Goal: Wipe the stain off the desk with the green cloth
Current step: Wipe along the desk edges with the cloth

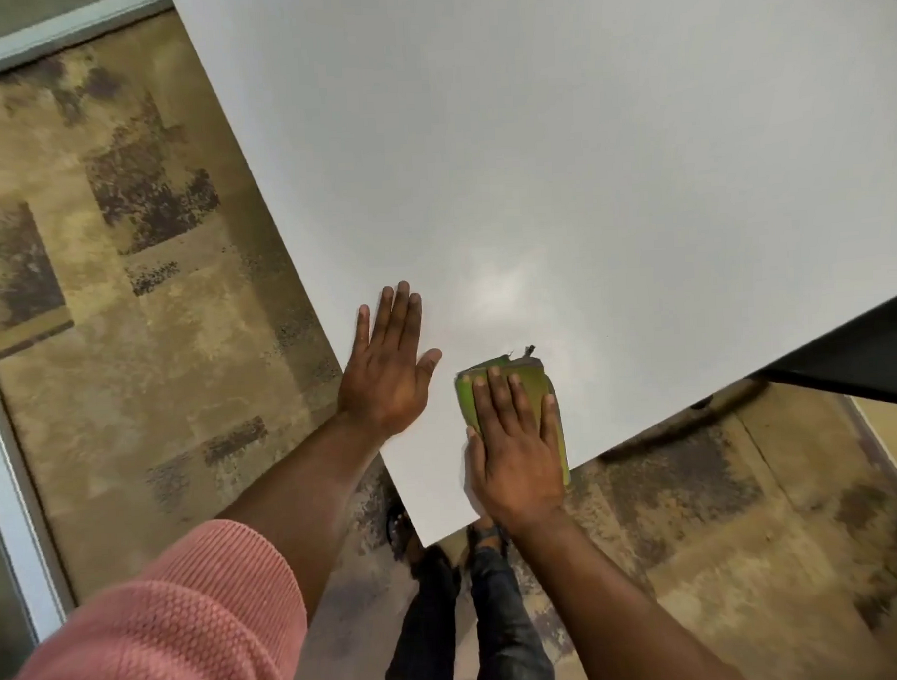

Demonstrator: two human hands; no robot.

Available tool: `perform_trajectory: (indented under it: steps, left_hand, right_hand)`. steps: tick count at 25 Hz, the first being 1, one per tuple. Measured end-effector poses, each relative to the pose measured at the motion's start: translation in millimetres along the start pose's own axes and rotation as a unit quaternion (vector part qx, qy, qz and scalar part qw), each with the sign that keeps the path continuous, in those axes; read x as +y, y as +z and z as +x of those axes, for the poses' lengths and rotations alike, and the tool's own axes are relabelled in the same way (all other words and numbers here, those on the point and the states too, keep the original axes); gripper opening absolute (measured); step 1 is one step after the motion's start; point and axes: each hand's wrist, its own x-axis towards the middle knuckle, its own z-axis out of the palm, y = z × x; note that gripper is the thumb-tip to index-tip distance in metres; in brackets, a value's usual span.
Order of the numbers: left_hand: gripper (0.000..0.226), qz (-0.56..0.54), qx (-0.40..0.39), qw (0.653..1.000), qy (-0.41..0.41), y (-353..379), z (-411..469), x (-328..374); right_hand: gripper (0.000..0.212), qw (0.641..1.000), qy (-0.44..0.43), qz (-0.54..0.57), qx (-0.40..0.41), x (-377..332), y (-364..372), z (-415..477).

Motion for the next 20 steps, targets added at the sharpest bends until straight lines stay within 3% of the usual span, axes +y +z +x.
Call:
perform_trajectory:
  steps: [2,6,8,13,17,20]
  left_hand:
    - [0.069,-0.007,0.006,1.0,0.011,-0.1,1.1,-0.6]
    - [0.069,-0.01,-0.01,1.0,-0.009,-0.7,1.4,1.5]
    - [0.069,-0.01,-0.017,1.0,-0.016,-1.6,1.6,3.1]
    - [0.067,-0.018,-0.017,1.0,-0.015,-1.9,2.0,3.0]
    - [0.067,-0.025,-0.018,0.999,-0.013,-0.9,3.8,0.9]
    - [0.067,-0.034,-0.018,0.999,-0.012,-0.3,3.9,-0.1]
  right_hand:
    - [0.064,1.0,-0.006,0.004,0.008,18.3,-7.5,13.2]
    - [0.063,0.989,0.131,0.033,0.053,66.2,-28.2,54.6]
    - [0.063,0.985,0.155,0.047,0.067,64.8,-32.5,65.3]
    - [0.065,0.999,0.01,0.047,-0.002,-10.1,-8.4,32.0]
    - [0.064,0.996,-0.08,0.02,-0.024,8.0,-5.7,18.0]
    - [0.062,0.999,-0.037,0.015,0.001,33.8,-17.5,33.6]
